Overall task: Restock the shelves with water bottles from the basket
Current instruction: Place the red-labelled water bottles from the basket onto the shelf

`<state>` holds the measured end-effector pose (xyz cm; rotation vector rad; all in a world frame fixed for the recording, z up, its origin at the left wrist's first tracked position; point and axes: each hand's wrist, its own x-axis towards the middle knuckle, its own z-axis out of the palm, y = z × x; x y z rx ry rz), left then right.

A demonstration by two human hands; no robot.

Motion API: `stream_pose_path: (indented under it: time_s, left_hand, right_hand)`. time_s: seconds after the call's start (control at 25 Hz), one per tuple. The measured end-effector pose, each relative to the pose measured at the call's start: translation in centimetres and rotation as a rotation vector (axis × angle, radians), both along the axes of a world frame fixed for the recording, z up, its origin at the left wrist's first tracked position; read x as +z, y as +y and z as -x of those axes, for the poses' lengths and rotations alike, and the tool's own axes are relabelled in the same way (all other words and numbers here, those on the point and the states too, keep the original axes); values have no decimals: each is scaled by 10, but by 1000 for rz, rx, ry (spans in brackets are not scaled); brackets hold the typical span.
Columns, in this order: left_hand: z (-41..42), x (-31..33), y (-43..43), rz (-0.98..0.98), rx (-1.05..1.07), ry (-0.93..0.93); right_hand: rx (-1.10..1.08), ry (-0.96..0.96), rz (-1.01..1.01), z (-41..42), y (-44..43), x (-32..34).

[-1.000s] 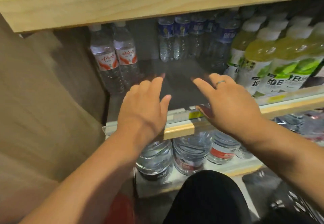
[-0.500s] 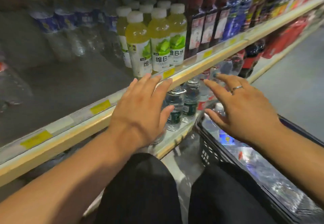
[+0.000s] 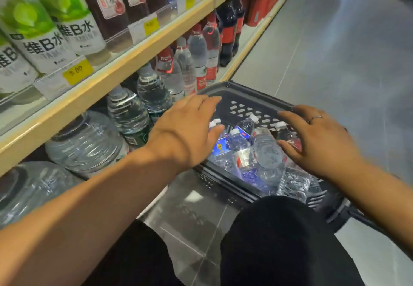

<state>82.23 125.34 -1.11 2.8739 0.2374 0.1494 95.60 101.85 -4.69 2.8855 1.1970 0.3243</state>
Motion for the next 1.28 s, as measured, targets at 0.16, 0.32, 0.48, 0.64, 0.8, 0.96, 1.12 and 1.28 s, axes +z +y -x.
stream_pose_path:
  time_s: [0.16, 0.32, 0.48, 0.64, 0.8, 0.96, 1.12, 1.28]
  left_hand:
    - [-51, -48, -27, 183, -7, 182]
    - [-103, -94, -53, 448, 70, 308]
    - [-149, -115, -70, 542, 111, 578]
    - [-172, -121, -84, 694, 254, 692]
    - [-178, -128, -100, 852, 324, 655]
    - [-162, -132, -94, 1152, 474, 579]
    - [-141, -125, -83, 1359, 525, 475]
    - [-122, -105, -65, 1558, 438, 444]
  right_hand:
    - [-91, 123, 31, -22, -28, -47]
    - [-204, 242, 22, -38, -43, -80]
    - [-282, 325, -84, -54, -39, -90]
    - [-310, 415, -178, -58, -37, -93]
    - [-436, 621, -272, -57, -46, -90]
    - [-500, 804, -419, -51, -51, -88]
    - [-511, 842, -602, -49, -53, -88]
    - [-475, 900, -757, -47, -53, -81]
